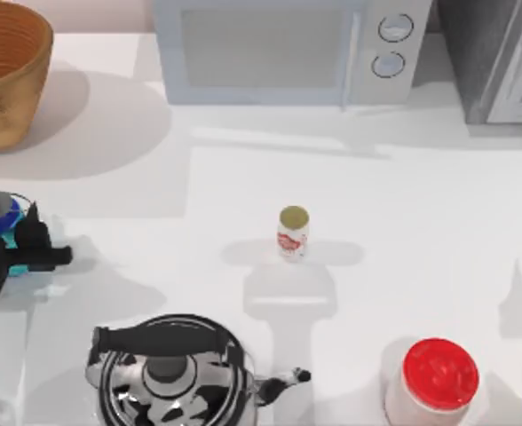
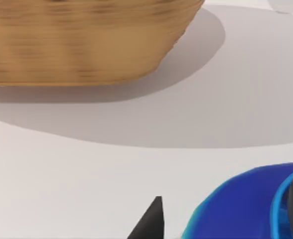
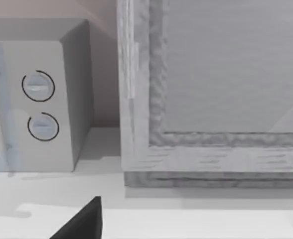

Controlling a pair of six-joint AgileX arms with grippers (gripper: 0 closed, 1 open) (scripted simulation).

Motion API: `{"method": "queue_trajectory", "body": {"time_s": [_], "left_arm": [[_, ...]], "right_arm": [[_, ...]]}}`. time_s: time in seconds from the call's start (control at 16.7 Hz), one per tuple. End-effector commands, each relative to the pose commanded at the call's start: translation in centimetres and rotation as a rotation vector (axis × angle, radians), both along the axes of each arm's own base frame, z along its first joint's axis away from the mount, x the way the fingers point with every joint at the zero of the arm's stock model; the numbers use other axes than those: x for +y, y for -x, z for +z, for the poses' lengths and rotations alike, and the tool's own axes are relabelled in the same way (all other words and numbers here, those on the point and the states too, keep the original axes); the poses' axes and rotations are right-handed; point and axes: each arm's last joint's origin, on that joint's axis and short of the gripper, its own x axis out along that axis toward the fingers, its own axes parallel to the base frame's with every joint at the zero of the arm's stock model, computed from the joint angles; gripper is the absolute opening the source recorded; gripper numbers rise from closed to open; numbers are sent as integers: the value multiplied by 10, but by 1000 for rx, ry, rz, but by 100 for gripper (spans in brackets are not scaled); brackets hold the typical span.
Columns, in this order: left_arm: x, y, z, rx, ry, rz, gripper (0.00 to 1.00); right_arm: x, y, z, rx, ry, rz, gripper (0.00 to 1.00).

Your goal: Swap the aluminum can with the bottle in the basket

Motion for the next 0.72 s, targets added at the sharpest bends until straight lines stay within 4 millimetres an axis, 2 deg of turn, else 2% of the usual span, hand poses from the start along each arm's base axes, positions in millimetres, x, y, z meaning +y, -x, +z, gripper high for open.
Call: {"method": "queue_trajectory", "body": {"time_s": [0.6,0.72], "left_arm": [[0,0,0,0,-2,0,0],[-5,-6,4,-11,2,-30,0]], "right_arm": [[0,0,0,0,0,0,100],[0,0,0,0,0,0,100]]}}
